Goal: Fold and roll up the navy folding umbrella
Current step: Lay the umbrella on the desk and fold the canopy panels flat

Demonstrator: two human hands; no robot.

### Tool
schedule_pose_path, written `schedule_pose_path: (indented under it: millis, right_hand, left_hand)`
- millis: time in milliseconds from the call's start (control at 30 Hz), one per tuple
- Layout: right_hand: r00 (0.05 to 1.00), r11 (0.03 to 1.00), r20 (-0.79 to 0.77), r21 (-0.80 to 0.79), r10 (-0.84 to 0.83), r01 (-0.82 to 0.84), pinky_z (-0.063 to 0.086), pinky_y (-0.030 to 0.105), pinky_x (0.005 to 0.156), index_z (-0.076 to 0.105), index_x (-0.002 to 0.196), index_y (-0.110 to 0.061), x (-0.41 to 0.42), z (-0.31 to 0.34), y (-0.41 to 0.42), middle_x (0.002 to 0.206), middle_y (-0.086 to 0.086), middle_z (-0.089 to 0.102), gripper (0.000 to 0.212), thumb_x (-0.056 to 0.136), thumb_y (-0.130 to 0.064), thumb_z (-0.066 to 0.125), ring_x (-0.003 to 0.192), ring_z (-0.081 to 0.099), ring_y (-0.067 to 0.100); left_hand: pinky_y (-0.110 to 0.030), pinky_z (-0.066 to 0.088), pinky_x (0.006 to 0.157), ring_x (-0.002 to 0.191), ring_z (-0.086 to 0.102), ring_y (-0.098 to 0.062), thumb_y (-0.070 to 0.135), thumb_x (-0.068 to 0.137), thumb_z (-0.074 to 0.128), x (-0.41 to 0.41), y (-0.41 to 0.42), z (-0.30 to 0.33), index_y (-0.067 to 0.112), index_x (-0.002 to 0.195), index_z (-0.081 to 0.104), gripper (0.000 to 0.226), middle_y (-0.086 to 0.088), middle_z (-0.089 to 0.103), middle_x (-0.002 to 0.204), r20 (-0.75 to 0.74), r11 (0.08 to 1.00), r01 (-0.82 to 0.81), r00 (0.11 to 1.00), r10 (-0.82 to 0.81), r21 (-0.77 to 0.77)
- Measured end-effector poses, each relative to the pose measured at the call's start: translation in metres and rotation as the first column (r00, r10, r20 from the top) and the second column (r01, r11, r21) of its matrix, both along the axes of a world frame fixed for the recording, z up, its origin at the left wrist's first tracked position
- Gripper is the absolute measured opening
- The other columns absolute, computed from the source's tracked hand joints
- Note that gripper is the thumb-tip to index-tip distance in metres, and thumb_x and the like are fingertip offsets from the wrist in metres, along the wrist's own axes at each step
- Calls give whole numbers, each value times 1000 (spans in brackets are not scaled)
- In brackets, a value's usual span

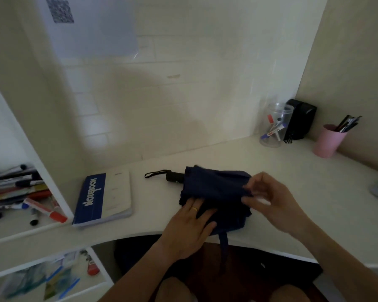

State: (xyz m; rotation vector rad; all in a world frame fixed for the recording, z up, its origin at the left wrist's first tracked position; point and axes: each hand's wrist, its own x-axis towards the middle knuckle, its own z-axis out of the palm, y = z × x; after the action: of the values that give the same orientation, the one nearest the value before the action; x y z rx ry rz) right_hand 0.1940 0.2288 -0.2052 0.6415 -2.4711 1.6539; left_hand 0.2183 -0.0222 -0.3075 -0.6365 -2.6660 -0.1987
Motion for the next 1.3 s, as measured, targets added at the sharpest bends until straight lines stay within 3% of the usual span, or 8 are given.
schedule_pose_path:
  millis: [167, 267, 367, 533, 667, 933, 1167, 1300]
  right_hand:
    - [981, 940, -190, 324, -49, 110, 48, 12, 83, 62, 113, -33, 17, -56, -6, 103, -13, 69, 48, 77, -9, 82, 96, 65, 3]
    - [943, 885, -332, 440, 3, 152, 46, 17, 81, 68, 113, -25, 17, -66, -8, 103, -7, 68, 41, 78, -8, 79, 93, 64, 12]
    - [894, 827, -427, 545, 138, 133, 50, 24, 81, 71, 107, -22, 17, -67, -8, 104, -6, 70, 41, 74, 1, 76, 93, 64, 15]
    - [782, 771, -554, 618, 287, 155, 50, 30, 74, 73, 98, -23, 8, -68, -3, 103, -8, 69, 35, 75, 4, 71, 90, 61, 16]
    - [768, 767, -548, 630, 331, 119, 50, 29, 72, 76, 94, -22, 7, -73, -3, 100, -7, 69, 25, 81, -2, 71, 87, 61, 16]
    - [921, 879, -378, 465, 95, 101, 49, 22, 86, 72, 106, -31, -3, -41, -16, 107, -17, 67, 22, 89, -29, 57, 98, 56, 3]
    - [913, 626, -351, 765, 209, 151, 38, 40, 113, 51, 142, -31, -29, -58, -14, 154, -2, 40, 57, 94, -61, 44, 138, 36, 23]
    - [915, 587, -326, 799, 236, 133, 35, 42, 116, 47, 146, -33, -26, -59, -12, 159, 1, 32, 60, 95, -63, 40, 142, 31, 25]
  left_hand:
    - [-37, 49, 102, 121, 46, -18, 48, 107, 34, 32, -6, 6, 25, 138, 56, 44, -2, 53, 130, -31, 963, -28, 999, 38, 268]
    - [-42, 56, 88, 101, 61, -13, 66, 97, 32, 40, -5, 33, 37, 116, 54, 41, 8, 63, 107, 215, 601, -238, 970, 111, 763]
    - [-48, 57, 83, 87, 68, -28, 77, 88, 37, 15, 1, 60, 58, 104, 38, 25, -9, 69, 105, 443, 281, -440, 895, 57, 853]
    - [-43, 57, 96, 108, 68, -14, 42, 78, 79, -23, -9, 53, 37, 110, 71, 33, 6, 72, 116, 570, 542, -465, 821, -32, 700]
    - [-5, 49, 86, 117, 61, -13, 2, 82, 80, -20, -22, 44, 12, 137, 60, 60, -1, 61, 132, 555, 653, -369, 826, -96, 662]
    - [-40, 34, 119, 139, 39, -21, 49, 82, 67, -14, -30, 32, 22, 158, 29, 89, -1, 46, 149, 517, 832, -272, 856, -22, 485]
    - [-23, 46, 89, 97, 56, -10, 37, 93, 70, -10, -29, 40, 24, 152, 43, 66, 15, 59, 86, 418, 869, -295, 901, 115, 397]
    - [-27, 51, 79, 83, 64, -13, 43, 96, 63, -8, -33, 57, 25, 131, 66, 39, 7, 69, 85, 295, 898, -287, 936, 190, 332]
